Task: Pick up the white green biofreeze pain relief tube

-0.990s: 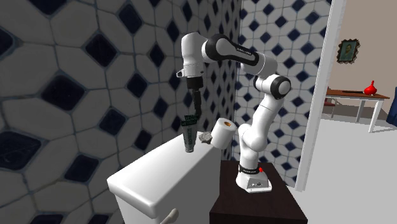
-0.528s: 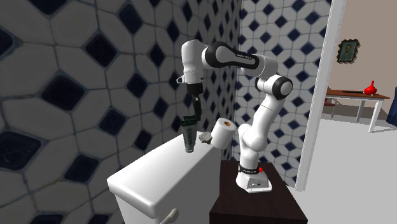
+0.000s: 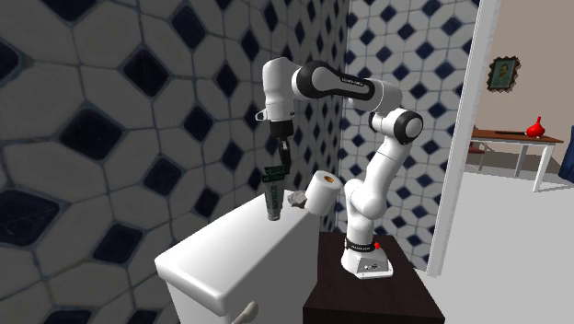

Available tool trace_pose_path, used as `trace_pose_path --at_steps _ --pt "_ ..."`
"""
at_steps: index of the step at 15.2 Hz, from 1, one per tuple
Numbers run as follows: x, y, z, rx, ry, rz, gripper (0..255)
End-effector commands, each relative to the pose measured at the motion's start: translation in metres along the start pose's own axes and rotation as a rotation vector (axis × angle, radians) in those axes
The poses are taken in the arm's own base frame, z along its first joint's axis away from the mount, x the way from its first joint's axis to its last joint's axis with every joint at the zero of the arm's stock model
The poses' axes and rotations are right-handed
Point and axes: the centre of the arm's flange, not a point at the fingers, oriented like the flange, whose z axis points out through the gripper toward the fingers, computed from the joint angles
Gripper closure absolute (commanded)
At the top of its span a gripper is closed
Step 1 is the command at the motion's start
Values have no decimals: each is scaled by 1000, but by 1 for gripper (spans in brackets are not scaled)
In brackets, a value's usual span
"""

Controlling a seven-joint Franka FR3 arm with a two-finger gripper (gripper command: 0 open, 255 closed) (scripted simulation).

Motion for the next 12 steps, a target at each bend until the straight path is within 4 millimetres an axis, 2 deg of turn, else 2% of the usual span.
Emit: trace_pose_path --at_steps 1,12 --pt "0 0 0 0 -1 0 255" --pt "-5 -2 -58 0 -1 0 255"
